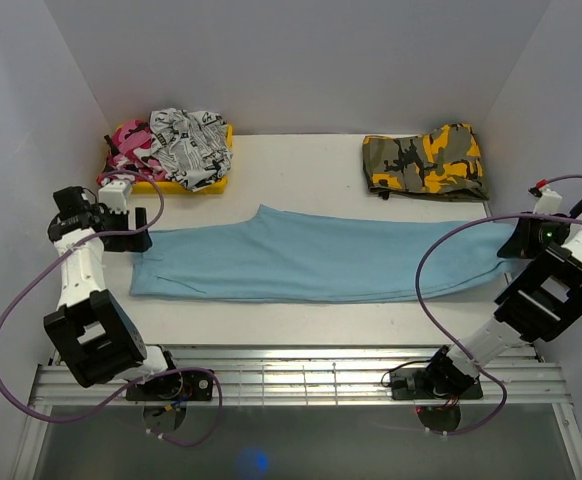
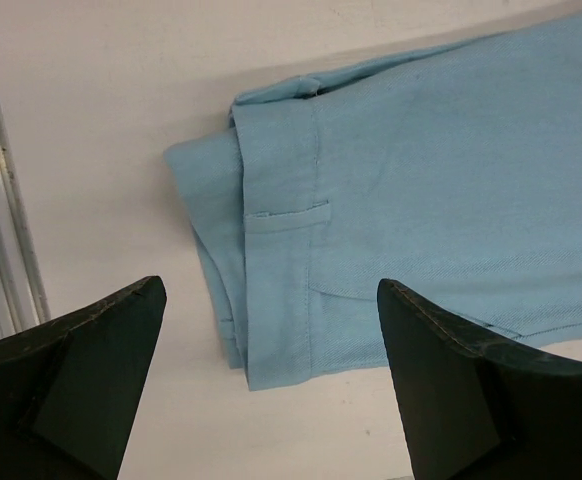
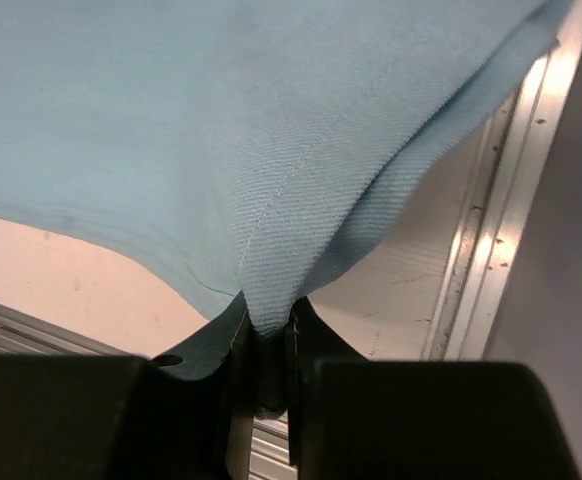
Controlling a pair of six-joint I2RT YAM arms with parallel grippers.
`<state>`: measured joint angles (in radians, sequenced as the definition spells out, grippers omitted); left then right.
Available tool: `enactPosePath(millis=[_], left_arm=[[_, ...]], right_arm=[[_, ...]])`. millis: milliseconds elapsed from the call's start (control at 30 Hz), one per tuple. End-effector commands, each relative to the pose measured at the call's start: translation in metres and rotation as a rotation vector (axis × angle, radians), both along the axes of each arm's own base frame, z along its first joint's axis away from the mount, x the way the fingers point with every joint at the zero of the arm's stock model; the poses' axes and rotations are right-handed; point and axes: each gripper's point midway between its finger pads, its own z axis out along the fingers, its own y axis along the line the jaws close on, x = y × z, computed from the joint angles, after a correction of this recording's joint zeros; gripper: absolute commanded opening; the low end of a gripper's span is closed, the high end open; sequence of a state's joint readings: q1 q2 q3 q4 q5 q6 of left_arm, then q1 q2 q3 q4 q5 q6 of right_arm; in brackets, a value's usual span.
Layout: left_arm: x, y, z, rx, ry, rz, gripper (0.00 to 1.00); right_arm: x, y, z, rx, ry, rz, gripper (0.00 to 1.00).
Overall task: Fold and stack the trousers
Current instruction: Fold the trousers
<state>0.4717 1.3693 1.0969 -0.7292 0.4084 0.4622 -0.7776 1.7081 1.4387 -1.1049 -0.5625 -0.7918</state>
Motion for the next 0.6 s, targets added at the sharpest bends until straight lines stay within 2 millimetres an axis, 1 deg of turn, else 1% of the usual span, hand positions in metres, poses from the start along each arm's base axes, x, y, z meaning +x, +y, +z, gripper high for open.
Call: enactPosePath(millis=[0,67,100,133,167,200,233,300,333,367,400,433,467,500,533,567], left_arm=[[-0.006,-0.013,-0.018,-0.056,0.036,-0.032,0.98],[-0.012,-0.018,-0.033,-0.087,0.075,-0.049,0.98],[-0.016,-0.020,-0.041,-0.100,0.099,-0.051,0.94],[-0.019,-0.022,-0.050,-0.118,0.127,-0.052,0.91],[-0.022,-0.024,-0.056,-0.131,0.146,-0.053,0.89],[-0.024,-0.026,-0.062,-0.144,0.164,-0.052,0.84],[-0.029,-0.028,-0.073,-0.161,0.201,-0.048,0.82],[-0.034,-0.030,-0.082,-0.173,0.230,-0.047,0.78],[-0.035,-0.029,-0.087,-0.172,0.239,-0.043,0.74],[-0.040,-0.030,-0.095,-0.178,0.261,-0.037,0.72],[-0.041,-0.029,-0.099,-0.173,0.269,-0.030,0.70],[-0.042,-0.029,-0.101,-0.178,0.274,-0.026,0.67],[-0.043,-0.031,-0.105,-0.187,0.288,-0.025,0.66],[-0.043,-0.030,-0.106,-0.191,0.291,-0.020,0.65],[-0.043,-0.031,-0.108,-0.195,0.297,-0.016,0.65],[-0.043,-0.031,-0.108,-0.198,0.299,-0.013,0.65]], right_arm=[[0.012,0.029,0.030,0.092,-0.097,0.074,0.08],[0.017,0.069,0.037,0.192,-0.132,0.140,0.08],[0.019,0.083,0.039,0.223,-0.126,0.148,0.08],[0.024,0.109,0.040,0.241,-0.121,0.213,0.08],[0.030,0.122,0.047,0.238,-0.166,0.240,0.08],[0.030,0.136,0.043,0.252,-0.159,0.255,0.08],[0.034,0.162,0.045,0.277,-0.141,0.289,0.08],[0.041,0.186,0.052,0.275,-0.177,0.344,0.08],[0.040,0.208,0.050,0.294,-0.162,0.393,0.08],[0.040,0.220,0.050,0.317,-0.144,0.387,0.08],[0.047,0.228,0.050,0.312,-0.165,0.409,0.08],[0.045,0.248,0.044,0.324,-0.151,0.451,0.08],[0.046,0.258,0.042,0.349,-0.127,0.439,0.08],[0.052,0.266,0.040,0.349,-0.147,0.457,0.08],[0.050,0.285,0.038,0.358,-0.138,0.502,0.08],[0.050,0.294,0.033,0.367,-0.124,0.514,0.08]])
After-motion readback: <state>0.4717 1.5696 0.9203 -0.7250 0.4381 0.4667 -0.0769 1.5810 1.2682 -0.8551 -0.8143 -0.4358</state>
